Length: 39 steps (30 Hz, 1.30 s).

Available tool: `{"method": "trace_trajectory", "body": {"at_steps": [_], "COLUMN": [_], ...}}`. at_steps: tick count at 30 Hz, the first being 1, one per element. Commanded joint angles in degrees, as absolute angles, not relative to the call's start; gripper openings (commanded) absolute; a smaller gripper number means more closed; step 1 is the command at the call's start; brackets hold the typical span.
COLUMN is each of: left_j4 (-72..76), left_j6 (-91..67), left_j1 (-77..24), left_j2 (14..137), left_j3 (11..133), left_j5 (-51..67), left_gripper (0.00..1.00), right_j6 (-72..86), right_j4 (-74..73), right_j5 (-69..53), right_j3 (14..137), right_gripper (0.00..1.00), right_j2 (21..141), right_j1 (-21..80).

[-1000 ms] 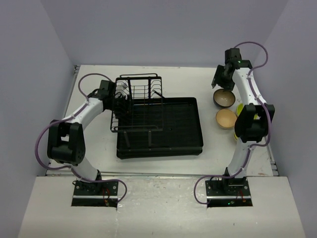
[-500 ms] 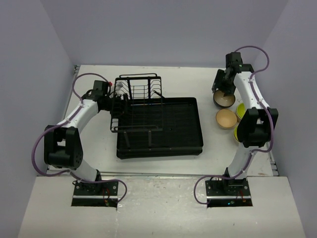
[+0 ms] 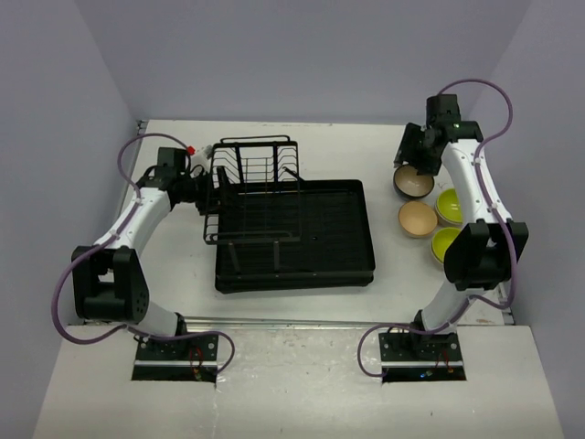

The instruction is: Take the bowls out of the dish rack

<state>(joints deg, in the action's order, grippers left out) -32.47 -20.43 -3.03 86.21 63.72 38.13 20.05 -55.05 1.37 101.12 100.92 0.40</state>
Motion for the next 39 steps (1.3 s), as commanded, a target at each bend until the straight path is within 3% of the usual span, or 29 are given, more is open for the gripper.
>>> {"method": "trace_trajectory", "body": {"at_steps": [1, 22, 27, 32, 39], "left_j4": [-28.74, -31.29, -27.61, -10.58, 1.67], "left_j6": [-20.39, -23.73, -24.52, -32.42, -41.83], "left_j1": [-2.46, 6.68, 6.77, 7.65, 9.84], "left_j2": [82.36, 84.46, 85.52, 83.85, 83.5], "left_j3": [63.02, 62.93, 60.65, 54.06, 51.24], "left_j5": [42.72, 35.07, 40.42, 55.53, 60.2], "left_gripper": [0.72, 0.72, 0.72, 0.7, 0.69], "right_j6": [19.95, 20.21, 20.21, 20.04, 19.95], "right_j4": [-55.37, -54.76, -54.67, -54.41, -54.76], "right_j5": [-1.56, -8.96, -9.84, -9.67, -9.75], "right_j3": [98.71, 94.4, 94.39, 94.04, 95.01], "right_gripper": [0.64, 0.82, 0.82, 0.82, 0.82], "right_j2": [97.56, 91.23, 92.02, 92.99, 93.95], "right_j1": [0.35, 5.36, 5.8, 6.42, 7.21]}}
